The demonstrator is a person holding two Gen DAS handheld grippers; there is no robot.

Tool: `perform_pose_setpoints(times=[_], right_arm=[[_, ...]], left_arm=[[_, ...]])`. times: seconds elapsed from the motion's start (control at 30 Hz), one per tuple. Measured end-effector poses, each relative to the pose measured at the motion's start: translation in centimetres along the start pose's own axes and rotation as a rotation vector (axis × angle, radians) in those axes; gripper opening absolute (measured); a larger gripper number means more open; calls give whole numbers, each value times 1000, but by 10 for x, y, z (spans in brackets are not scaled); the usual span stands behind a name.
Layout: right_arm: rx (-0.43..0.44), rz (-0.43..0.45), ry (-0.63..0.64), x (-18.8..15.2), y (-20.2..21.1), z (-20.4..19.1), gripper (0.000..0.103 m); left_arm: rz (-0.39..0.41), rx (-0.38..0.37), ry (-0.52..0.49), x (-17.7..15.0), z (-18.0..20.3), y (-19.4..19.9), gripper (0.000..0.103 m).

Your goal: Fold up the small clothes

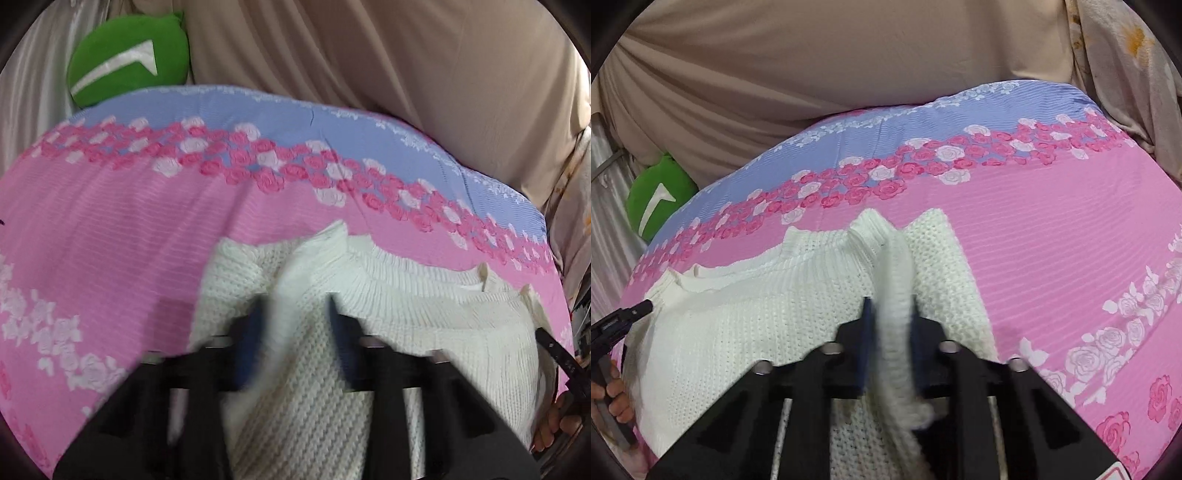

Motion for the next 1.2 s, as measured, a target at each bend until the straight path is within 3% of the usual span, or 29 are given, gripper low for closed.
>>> perform_pose_setpoints(times=[0.07,0.13,0.23,0.33,0.47,0.6,0.73,0.9,1.2], right_arm=[[25,82,-32,11,22,6,8],[-12,102,-52,17,23,19,7],[-53,-78,-77,2,-29,39,8],[-74,-25,-51,8,-15,32,9],[-108,115,-79,9,31,18,14],[-24,199,-18,6,72,-19,15],[123,149,136,-15,79,-80,15],[225,57,257,-56,71,-144,15],[223,-48,336,-99,44,-177,14]], left_arm=[[14,6,14,2,-8,-2,8],[23,19,29,2,-18,-4,8],[26,9,40,1,-24,-10,8],[28,79,-17,0,-14,-12,8],[30,143,-65,-2,-6,-13,9],[32,157,-71,-3,-6,-12,10],[34,172,-82,-4,-5,-13,10],[35,171,-83,-7,-2,-7,10],[42,186,-119,-19,4,5,10]])
Point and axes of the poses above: each gripper's, at about its wrist camera, not at the fingertips, and y roughly against the way its jaws point, z to its right, x to its top, the point moved 4 cm from there along -y, roughly the way its jaws point, and after that the axes turned 13 degrees about -x, right-handed, at the moved point
